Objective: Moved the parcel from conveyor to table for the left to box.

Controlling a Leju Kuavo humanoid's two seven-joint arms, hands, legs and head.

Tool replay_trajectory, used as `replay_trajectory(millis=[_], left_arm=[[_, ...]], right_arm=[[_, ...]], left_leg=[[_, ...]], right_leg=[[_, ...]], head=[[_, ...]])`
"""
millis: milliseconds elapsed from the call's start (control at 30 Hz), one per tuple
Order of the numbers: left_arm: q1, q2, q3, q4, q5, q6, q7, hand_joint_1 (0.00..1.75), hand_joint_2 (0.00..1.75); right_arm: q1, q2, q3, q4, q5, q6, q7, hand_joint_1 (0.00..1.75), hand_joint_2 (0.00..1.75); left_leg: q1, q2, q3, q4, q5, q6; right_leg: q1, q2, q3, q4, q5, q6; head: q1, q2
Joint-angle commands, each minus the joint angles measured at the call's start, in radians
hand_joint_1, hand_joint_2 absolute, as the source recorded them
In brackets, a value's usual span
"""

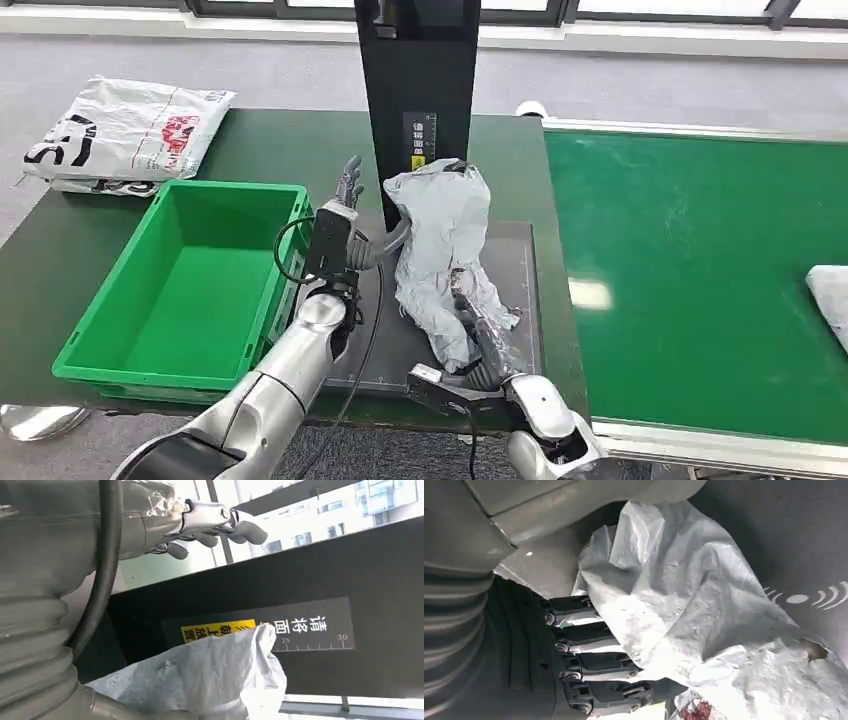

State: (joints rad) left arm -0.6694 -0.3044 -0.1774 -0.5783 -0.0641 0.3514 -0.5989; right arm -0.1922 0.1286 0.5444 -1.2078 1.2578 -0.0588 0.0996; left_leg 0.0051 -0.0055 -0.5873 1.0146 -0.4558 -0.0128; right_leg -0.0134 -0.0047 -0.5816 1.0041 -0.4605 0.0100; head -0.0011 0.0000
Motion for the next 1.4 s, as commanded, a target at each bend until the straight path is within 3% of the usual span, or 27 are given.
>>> replay_trajectory(millis=[33, 133, 200, 367, 467, 533, 567, 700, 733, 800, 833, 1033, 1200, 1400], left_arm=[[-0.038, -0.005, 0.089, 0.019, 0.044, 0.044, -0.049, 0.00, 1.75], [-0.023, -0.010, 0.082, -0.016, 0.041, 0.081, -0.087, 0.00, 1.75], [-0.006, -0.015, 0.074, -0.047, 0.046, 0.114, -0.099, 0.00, 1.75], [0.046, 0.001, -0.054, -0.126, -0.043, 0.263, -0.099, 0.00, 1.75], [0.094, 0.013, -0.066, -0.183, -0.087, 0.347, -0.099, 0.00, 1.75], [0.119, 0.016, -0.055, -0.204, -0.057, 0.347, -0.099, 0.00, 1.75], [0.121, 0.021, -0.060, -0.185, -0.029, 0.335, -0.099, 0.00, 1.75], [0.130, 0.043, -0.090, -0.150, 0.007, 0.279, -0.099, 0.00, 1.75], [0.115, 0.052, -0.122, -0.088, 0.002, 0.200, -0.099, 0.00, 1.75], [0.122, 0.062, -0.158, -0.075, -0.053, 0.213, -0.099, 0.00, 1.75], [0.106, 0.071, -0.203, -0.005, -0.088, 0.140, -0.090, 0.00, 1.75], [0.091, 0.109, -0.381, 0.130, -0.378, -0.098, 0.069, 0.00, 1.75], [0.094, 0.130, -0.526, 0.197, -0.604, -0.316, 0.117, 0.00, 1.75], [0.074, 0.130, -0.562, 0.219, -0.666, -0.377, 0.141, 0.00, 1.75]], right_arm=[[0.024, -0.025, -0.061, -0.136, 0.017, -0.012, 0.002, 0.00, 1.75], [0.059, -0.006, -0.140, -0.260, 0.003, -0.113, -0.017, 0.00, 1.75], [0.085, 0.024, -0.216, -0.323, -0.085, -0.224, -0.084, 0.00, 1.75], [0.140, 0.017, -0.305, -0.324, -0.551, -0.512, -0.400, 0.00, 1.75], [0.128, 0.011, -0.319, -0.246, -0.845, -0.497, -0.572, 0.00, 1.75], [0.115, 0.019, -0.333, -0.215, -0.929, -0.484, -0.620, 0.00, 1.75], [0.106, 0.020, -0.339, -0.206, -1.026, -0.421, -0.632, 0.00, 1.75], [0.069, 0.017, -0.360, -0.152, -1.121, -0.380, -0.633, 0.00, 1.75], [0.063, 0.019, -0.370, -0.138, -1.133, -0.384, -0.638, 0.00, 1.75], [0.053, 0.013, -0.375, -0.111, -1.159, -0.356, -0.638, 0.00, 1.75], [0.049, 0.014, -0.381, -0.098, -1.175, -0.346, -0.638, 0.00, 1.75], [0.005, 0.016, -0.379, -0.051, -1.167, -0.291, -0.623, 0.00, 1.75], [0.000, 0.027, -0.393, -0.069, -1.119, -0.250, -0.578, 0.00, 1.75], [0.010, 0.029, -0.410, -0.083, -1.104, -0.236, -0.563, 0.00, 1.75]], left_leg=[[0.000, 0.000, -0.001, 0.000, 0.000, 0.000], [0.000, 0.000, 0.000, 0.000, 0.000, 0.000], [-0.001, -0.001, -0.002, 0.000, 0.000, 0.000], [0.000, -0.001, 0.001, -0.001, 0.000, 0.000], [0.000, -0.001, 0.002, -0.002, 0.000, 0.000], [0.000, 0.002, 0.004, -0.004, 0.001, 0.001], [0.000, 0.002, 0.002, -0.002, 0.000, 0.001], [-0.001, 0.002, 0.003, -0.002, 0.000, 0.000], [0.000, 0.002, 0.003, -0.003, 0.000, 0.000], [-0.001, 0.003, 0.004, -0.004, 0.001, 0.000], [0.000, 0.003, 0.004, -0.004, 0.001, 0.001], [-0.001, 0.003, 0.006, -0.005, 0.001, 0.000], [-0.001, 0.004, 0.004, -0.003, 0.000, 0.000], [0.000, 0.002, 0.003, -0.003, 0.000, 0.000]], right_leg=[[0.000, 0.000, 0.000, 0.000, 0.000, 0.000], [0.000, 0.000, 0.000, -0.001, 0.000, -0.001], [-0.001, -0.001, -0.002, 0.001, 0.000, 0.000], [0.000, -0.002, 0.002, -0.002, 0.000, 0.000], [0.000, -0.001, 0.003, -0.003, 0.000, 0.000], [0.000, 0.002, 0.004, -0.005, 0.002, 0.000], [0.000, 0.002, 0.001, -0.002, 0.001, 0.000], [-0.001, 0.003, 0.001, -0.002, 0.001, -0.001], [0.000, 0.003, 0.002, -0.003, 0.002, -0.001], [0.000, 0.003, 0.003, -0.004, 0.002, -0.001], [0.000, 0.003, 0.003, -0.004, 0.002, -0.001], [0.000, 0.004, 0.005, -0.005, 0.002, -0.001], [-0.001, 0.005, 0.002, -0.003, 0.001, -0.001], [0.000, 0.003, 0.002, -0.003, 0.001, -0.001]], head=[[0.000, 0.000], [0.000, 0.000], [0.000, 0.000], [0.000, 0.000], [0.000, 0.000], [0.000, 0.000], [0.000, 0.000], [0.000, 0.000], [0.000, 0.000], [0.000, 0.000], [0.000, 0.000], [0.000, 0.000], [0.000, 0.000], [0.000, 0.000]])
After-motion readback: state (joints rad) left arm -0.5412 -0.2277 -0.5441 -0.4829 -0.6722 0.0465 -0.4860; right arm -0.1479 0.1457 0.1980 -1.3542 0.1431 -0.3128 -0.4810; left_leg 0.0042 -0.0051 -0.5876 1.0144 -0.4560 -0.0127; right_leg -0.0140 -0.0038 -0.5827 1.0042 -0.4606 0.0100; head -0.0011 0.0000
